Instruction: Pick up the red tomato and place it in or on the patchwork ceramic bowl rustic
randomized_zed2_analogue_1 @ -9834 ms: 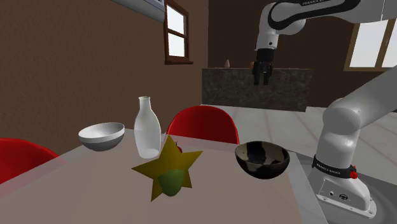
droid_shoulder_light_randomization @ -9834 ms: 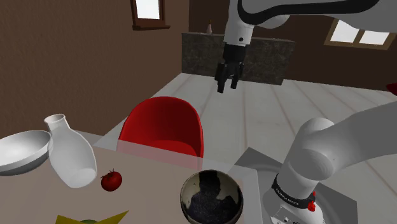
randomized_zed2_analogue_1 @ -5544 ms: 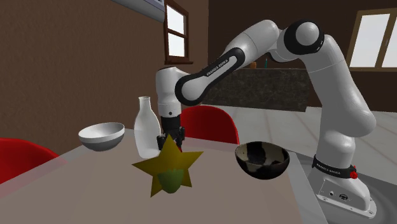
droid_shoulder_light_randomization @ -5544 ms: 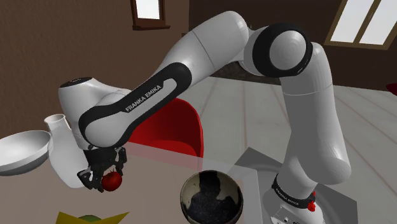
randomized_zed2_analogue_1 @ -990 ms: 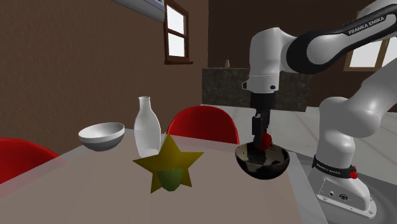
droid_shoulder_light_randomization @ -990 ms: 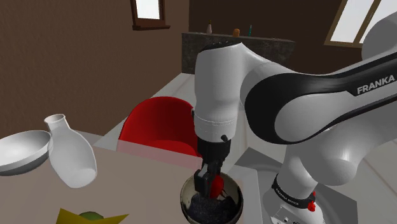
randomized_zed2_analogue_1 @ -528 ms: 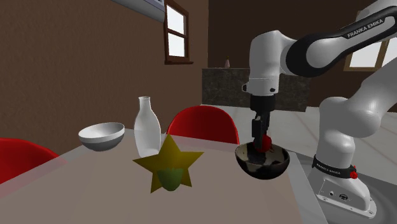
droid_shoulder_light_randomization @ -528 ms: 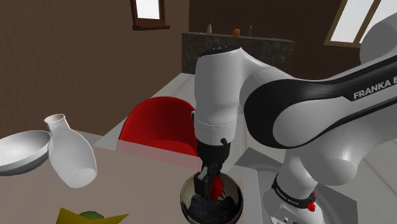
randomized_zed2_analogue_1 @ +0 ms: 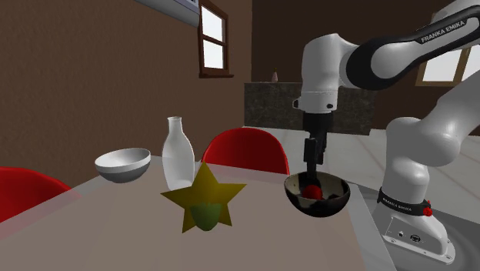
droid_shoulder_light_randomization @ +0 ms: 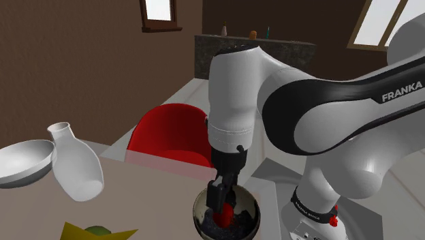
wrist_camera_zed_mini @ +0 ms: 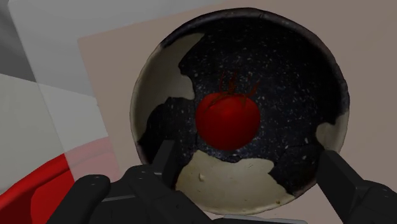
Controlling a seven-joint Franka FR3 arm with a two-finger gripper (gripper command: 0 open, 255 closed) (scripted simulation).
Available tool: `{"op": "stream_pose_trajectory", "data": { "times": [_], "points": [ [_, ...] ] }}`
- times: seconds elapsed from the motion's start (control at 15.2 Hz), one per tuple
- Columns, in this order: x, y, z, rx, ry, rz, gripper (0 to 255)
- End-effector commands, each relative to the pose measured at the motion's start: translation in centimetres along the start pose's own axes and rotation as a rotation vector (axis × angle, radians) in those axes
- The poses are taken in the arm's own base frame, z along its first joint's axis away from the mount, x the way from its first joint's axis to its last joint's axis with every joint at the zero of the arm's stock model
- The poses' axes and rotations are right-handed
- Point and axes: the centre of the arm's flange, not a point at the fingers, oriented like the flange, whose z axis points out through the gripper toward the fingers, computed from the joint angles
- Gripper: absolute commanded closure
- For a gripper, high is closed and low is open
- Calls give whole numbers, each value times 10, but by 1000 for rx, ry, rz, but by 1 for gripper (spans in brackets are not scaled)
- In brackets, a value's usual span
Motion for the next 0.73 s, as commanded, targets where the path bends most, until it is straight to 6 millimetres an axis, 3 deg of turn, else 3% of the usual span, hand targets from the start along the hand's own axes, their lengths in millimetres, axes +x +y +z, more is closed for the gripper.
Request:
{"op": "stream_pose_trajectory", "data": {
  "times": [0.0, 0.13, 0.66],
  "points": [
    [0, 0, -20, -1, -1, 0, 0],
    [0, 0, -43, -1, -1, 0, 0],
    [0, 0, -43, -1, -1, 0, 0]
  ]
}}
